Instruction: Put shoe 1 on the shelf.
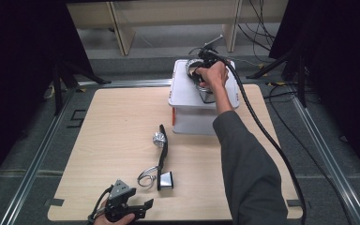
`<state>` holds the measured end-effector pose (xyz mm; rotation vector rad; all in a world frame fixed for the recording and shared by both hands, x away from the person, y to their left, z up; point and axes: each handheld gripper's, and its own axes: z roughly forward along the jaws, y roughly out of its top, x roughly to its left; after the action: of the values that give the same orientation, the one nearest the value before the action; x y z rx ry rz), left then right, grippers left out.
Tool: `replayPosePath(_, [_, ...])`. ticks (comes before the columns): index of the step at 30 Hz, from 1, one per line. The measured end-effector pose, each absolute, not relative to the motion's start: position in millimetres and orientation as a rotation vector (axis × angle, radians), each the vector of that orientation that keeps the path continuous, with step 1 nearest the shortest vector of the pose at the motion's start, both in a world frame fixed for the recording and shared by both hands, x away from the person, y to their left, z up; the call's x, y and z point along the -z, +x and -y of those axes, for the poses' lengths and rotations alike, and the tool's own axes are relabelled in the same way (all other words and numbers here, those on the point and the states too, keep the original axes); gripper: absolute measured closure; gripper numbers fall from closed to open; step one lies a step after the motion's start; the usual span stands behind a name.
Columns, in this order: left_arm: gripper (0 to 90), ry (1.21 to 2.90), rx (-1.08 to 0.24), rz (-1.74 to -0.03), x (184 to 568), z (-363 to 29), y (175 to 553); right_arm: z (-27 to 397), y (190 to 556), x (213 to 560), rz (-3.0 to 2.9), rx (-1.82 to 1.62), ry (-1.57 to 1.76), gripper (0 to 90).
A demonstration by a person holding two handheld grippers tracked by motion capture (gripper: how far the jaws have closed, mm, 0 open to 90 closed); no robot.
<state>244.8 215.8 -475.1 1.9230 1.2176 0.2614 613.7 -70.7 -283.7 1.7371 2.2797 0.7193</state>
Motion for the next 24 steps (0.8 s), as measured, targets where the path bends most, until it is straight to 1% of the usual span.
replayPosePath(2, [18.9, 1.923, -0.262, -1.219, 475, -216, 245, 70, 613, 284, -2.273, -0.72, 1.747, 41.2])
replayPosePath(5, [18.9, 1.923, -0.263, -1.219, 475, -215, 244, 70, 612, 280, -2.249, -0.796, 1.764, 36.3])
replayPosePath(7, [18.9, 1.924, -0.262, -1.221, 475, -216, 244, 72, 610, 273, -2.248, -0.845, 1.731, 30.7])
replayPosePath(8, [18.9, 1.927, -0.262, -1.218, 475, -216, 244, 74, 608, 268, -2.258, -0.876, 1.741, 29.7])
replayPosePath(9, [18.9, 1.929, -0.261, -1.222, 474, -216, 244, 76, 606, 263, -2.257, -0.925, 1.734, 35.4])
replayPosePath(11, [18.9, 1.93, -0.262, -1.22, 475, -216, 244, 84, 601, 254, -2.291, -0.98, 1.645, 31.0])
replayPosePath(15, [18.9, 1.93, -0.264, -1.227, 475, -216, 244, 106, 585, 235, -2.308, -1.032, 1.544, 29.7])
replayPosePath(17, [18.9, 1.931, -0.263, -1.224, 476, -216, 244, 117, 576, 228, -2.293, -1.062, 1.555, 29.8])
replayPosePath(21, [19.5, 1.947, -0.269, -1.225, 476, -217, 245, 141, 565, 226, -2.279, -1.043, 1.545, 29.9])
replayPosePath(24, [19.8, 1.944, -0.28, -1.229, 476, -217, 245, 158, 564, 235, -2.254, -1.009, 1.584, 29.8])
